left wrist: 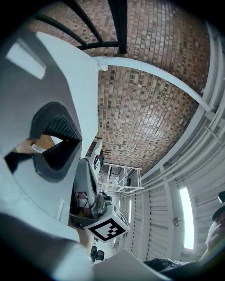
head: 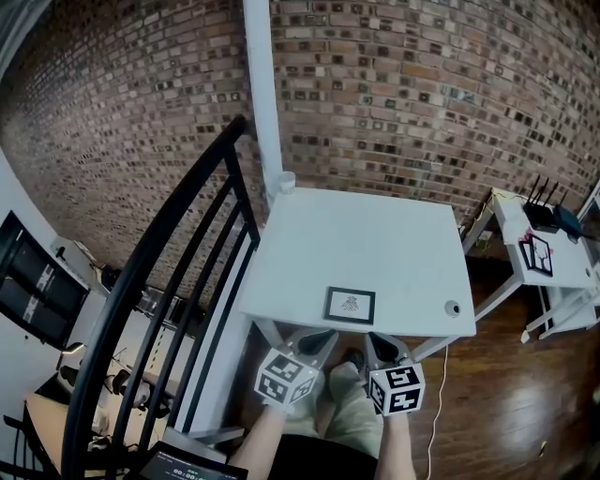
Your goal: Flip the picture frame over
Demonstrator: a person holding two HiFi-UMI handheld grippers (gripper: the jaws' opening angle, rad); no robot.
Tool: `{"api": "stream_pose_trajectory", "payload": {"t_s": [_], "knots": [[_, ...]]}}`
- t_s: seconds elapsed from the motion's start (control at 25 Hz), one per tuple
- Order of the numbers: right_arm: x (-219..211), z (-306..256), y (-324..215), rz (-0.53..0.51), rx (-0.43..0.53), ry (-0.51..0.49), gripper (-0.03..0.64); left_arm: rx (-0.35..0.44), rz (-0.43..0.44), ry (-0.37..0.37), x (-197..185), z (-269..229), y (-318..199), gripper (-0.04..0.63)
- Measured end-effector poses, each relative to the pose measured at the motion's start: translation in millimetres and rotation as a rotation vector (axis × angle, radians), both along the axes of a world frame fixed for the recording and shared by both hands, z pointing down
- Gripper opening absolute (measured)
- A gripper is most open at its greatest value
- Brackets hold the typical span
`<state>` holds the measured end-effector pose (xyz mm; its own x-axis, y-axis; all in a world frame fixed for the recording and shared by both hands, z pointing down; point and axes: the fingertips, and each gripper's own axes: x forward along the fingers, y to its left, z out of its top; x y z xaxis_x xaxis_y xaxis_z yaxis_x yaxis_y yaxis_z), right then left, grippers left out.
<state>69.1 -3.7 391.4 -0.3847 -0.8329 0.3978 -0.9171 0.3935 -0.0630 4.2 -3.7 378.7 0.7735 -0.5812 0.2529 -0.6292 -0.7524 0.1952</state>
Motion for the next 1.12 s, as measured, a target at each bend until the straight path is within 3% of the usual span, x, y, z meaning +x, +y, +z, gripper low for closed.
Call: {"api": "stream_pose_trajectory", "payload": {"t_s": [1.12], "knots": [[19,60,-13,0.026,-0.130,-0.013,-0.008,-0.128,-0.013,0.000,2,53,-19,0.015]]}}
